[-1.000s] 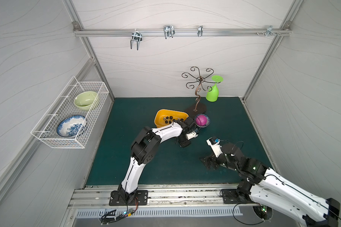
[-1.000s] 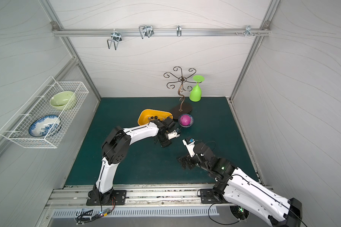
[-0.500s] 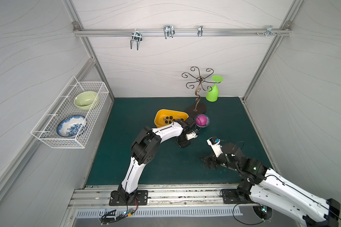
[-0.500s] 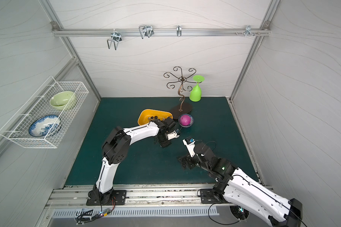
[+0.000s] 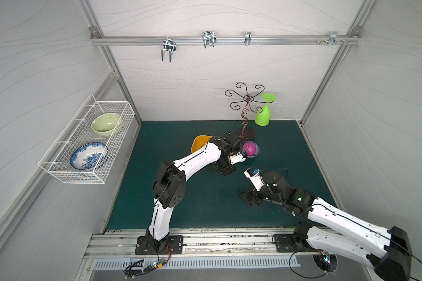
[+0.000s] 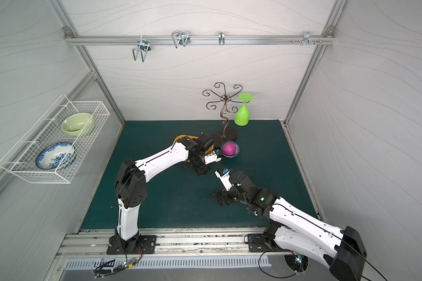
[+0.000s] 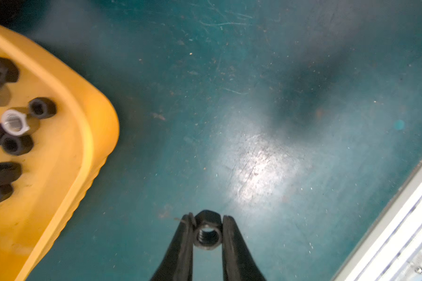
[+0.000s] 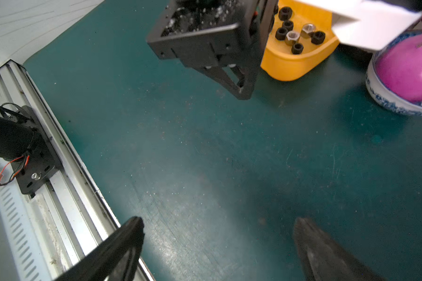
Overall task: Put the nuts on the desktop into the storage box
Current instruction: Pick up the nut from the center of the board, then place the nut in the storage box.
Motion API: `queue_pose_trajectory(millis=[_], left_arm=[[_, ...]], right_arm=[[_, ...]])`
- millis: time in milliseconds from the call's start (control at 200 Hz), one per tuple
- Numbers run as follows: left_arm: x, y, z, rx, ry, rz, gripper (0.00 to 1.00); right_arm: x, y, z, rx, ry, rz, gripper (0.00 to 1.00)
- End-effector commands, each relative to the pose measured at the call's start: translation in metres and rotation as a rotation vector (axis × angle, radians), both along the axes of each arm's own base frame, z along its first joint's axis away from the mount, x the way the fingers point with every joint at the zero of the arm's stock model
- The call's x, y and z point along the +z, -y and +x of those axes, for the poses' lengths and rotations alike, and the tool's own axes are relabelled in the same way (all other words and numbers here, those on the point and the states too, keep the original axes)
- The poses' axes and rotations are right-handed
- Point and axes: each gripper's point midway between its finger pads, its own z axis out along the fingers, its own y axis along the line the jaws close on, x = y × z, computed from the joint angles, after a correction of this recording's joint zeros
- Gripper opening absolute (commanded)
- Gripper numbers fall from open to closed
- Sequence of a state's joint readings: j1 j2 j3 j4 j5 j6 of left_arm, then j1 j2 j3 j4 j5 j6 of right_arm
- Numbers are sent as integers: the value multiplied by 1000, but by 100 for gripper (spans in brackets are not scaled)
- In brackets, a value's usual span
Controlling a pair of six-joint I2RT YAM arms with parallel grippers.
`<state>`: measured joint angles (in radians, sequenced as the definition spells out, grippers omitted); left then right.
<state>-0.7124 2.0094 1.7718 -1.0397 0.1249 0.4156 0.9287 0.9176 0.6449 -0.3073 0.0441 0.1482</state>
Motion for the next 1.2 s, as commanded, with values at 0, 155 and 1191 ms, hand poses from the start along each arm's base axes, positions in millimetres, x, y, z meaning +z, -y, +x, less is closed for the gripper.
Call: queue_pose_trajectory(millis=[0,155,1191], left_arm=[[30,-13,13,25,25,-33,6],[52,-30,47,79,102,-62,7],[-51,-115,167,305,51,38,5]], right_arm=[[28,-18,9,24,69,67,99],[45,-26,33,-58,128,79,99],[45,-91,83,-35,155,1,99]])
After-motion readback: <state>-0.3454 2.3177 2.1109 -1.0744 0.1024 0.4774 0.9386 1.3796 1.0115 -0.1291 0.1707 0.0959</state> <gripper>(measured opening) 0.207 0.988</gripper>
